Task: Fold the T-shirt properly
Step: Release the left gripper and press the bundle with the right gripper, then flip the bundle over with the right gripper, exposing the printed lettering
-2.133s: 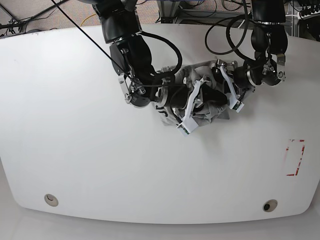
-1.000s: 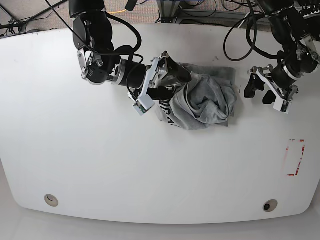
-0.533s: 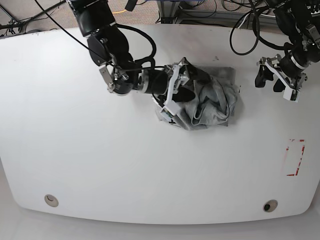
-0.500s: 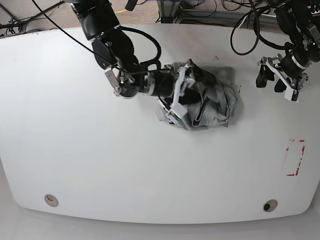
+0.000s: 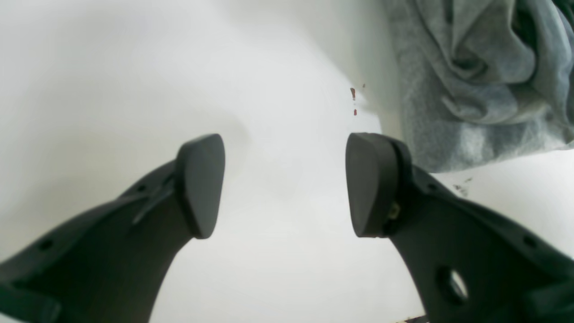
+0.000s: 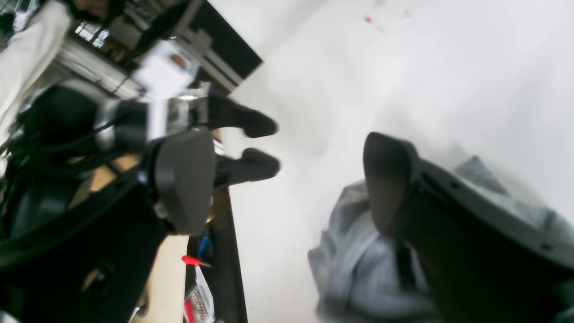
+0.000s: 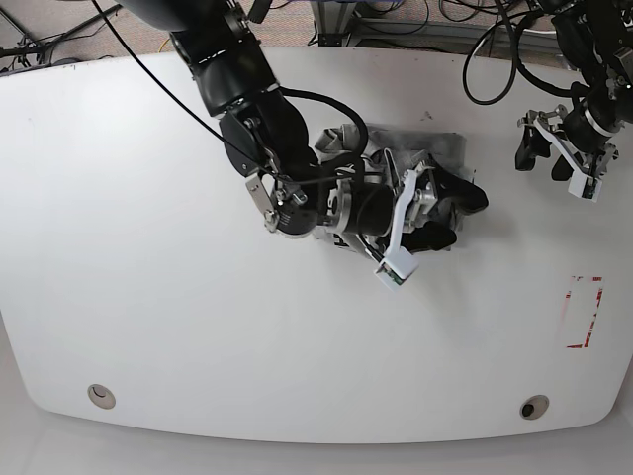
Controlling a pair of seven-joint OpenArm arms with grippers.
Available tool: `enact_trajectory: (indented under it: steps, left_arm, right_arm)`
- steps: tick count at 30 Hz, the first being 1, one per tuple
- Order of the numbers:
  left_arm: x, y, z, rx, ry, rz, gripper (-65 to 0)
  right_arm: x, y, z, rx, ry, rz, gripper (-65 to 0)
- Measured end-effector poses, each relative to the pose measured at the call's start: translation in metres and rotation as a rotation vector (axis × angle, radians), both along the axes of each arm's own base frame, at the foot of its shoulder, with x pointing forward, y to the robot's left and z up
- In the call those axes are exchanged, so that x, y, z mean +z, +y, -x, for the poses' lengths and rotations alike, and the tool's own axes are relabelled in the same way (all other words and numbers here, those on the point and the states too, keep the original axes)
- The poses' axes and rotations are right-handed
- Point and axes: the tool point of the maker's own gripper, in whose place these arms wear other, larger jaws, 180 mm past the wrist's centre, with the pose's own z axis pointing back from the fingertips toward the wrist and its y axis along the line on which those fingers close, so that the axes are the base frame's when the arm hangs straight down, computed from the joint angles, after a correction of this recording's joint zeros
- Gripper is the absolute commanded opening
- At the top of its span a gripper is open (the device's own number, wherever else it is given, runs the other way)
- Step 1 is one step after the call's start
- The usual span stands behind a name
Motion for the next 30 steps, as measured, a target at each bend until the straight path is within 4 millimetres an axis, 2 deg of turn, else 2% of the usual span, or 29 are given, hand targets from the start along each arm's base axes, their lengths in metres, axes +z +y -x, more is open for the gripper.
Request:
enact_trajectory:
  steps: [2, 6, 10, 13, 16, 19, 25, 29, 30]
  left_arm:
    - [0.000, -0.001, 0.000, -0.004, 0.001, 0.000, -26.0]
    - [0.003, -0.003, -0.007, -0.010, -0.015, 0.001, -26.0]
    - [0.019, -0.007, -0.026, -0.030, -0.065, -0.045, -26.0]
    - [0.033, -0.008, -0.041, -0.046, -0.108, -0.096, -26.0]
    - [0.035, -0.003, -0.047, -0.038, -0.106, -0.138, -26.0]
    - [0.037, -0.008, -0.053, -0.056, -0.109, -0.147, -26.0]
    - [0.028, -0.008, -0.043, -0.057, -0.079, -0.146, -26.0]
    - [0.025, 0.003, -0.033, -0.029, -0.063, -0.146, -26.0]
    - [0.026, 0.010, -0.030, -0.014, -0.060, -0.155, -26.0]
  right_arm:
    - [-0.002, -0.013, 0.006, 0.004, -0.024, 0.015, -16.8]
    - [-0.030, -0.039, 0.019, 0.000, -0.023, 0.119, -16.8]
    - [-0.039, -0.039, 0.051, 0.083, -0.036, 0.159, -16.8]
    - [-0.044, -0.044, 0.060, 0.082, -0.020, 0.182, -16.8]
    - [-0.060, -0.056, 0.056, 0.062, -0.054, 0.280, -16.8]
    - [-0.080, -0.063, 0.051, 0.049, -0.128, 0.418, -16.8]
    - [-0.091, -0.045, 0.056, 0.079, -0.278, 0.532, -16.8]
    - [-0.097, -0.046, 0.047, 0.059, -0.362, 0.629, -17.4]
    - [-0.096, -0.045, 0.044, 0.050, -0.376, 0.638, -19.8]
